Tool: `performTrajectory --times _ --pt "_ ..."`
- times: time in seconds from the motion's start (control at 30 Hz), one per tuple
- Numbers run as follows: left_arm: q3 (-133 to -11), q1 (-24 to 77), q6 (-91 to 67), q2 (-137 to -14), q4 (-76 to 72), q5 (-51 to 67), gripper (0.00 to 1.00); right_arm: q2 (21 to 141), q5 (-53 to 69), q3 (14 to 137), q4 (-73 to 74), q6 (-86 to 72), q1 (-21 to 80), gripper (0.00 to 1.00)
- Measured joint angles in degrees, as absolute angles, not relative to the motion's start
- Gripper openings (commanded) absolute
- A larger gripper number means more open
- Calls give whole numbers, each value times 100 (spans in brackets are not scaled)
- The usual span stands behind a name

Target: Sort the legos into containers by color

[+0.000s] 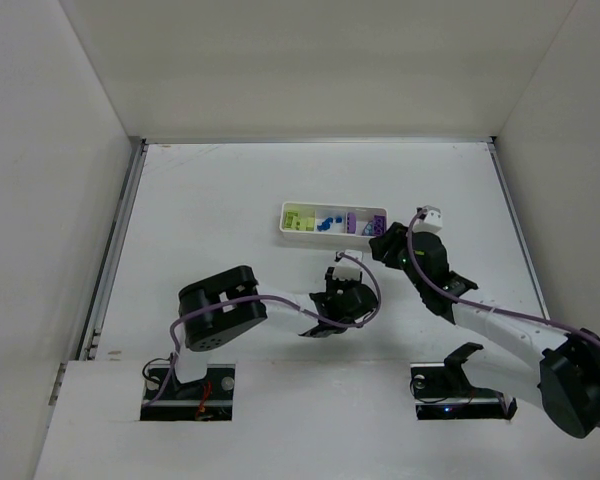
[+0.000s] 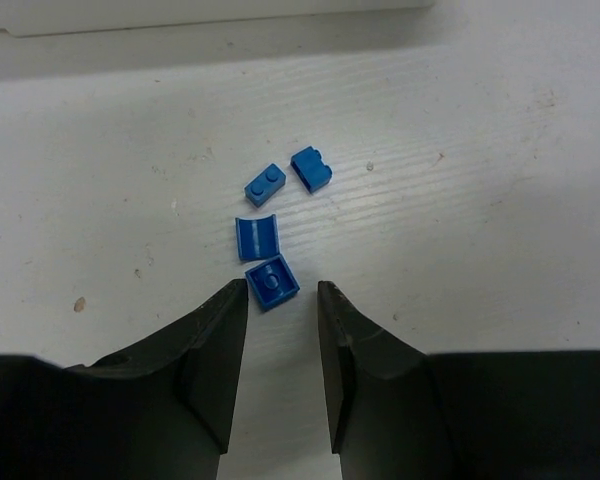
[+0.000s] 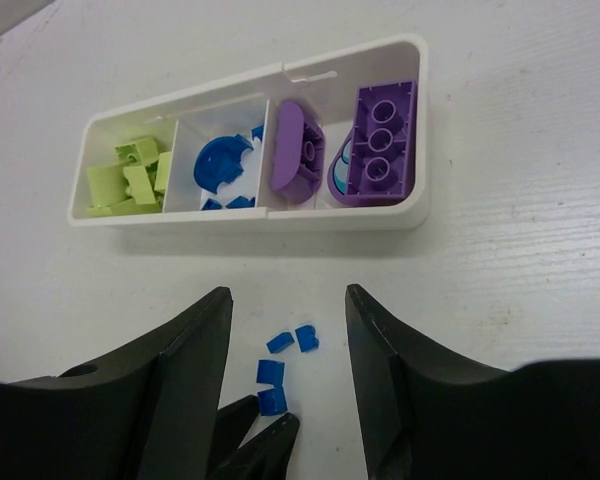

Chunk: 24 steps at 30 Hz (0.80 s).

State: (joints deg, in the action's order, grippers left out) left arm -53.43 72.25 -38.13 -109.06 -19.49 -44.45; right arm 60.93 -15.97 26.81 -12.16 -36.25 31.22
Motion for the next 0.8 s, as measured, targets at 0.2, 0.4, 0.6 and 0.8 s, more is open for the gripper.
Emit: performTrajectory --times 0.2,0.4,0.6,0.8 --pt "-5516 7076 -3822 -11043 -1896 -4462 17 6064 -1494 2639 -1256 -3653 3111 55" --pt "-5485 7046 -3822 -11028 -1942 -4456 11 6069 -1459 2639 -1267 -3691 3079 55" --pt "-4816 7137 -3699 -10173 -1890 -4436 12 6182 -1466 2639 -1347 -3691 3065 55" --pt "-4768 6755 -3280 -9159 -2217 -4381 13 6252 -1549 2639 -1361 -3691 3065 55"
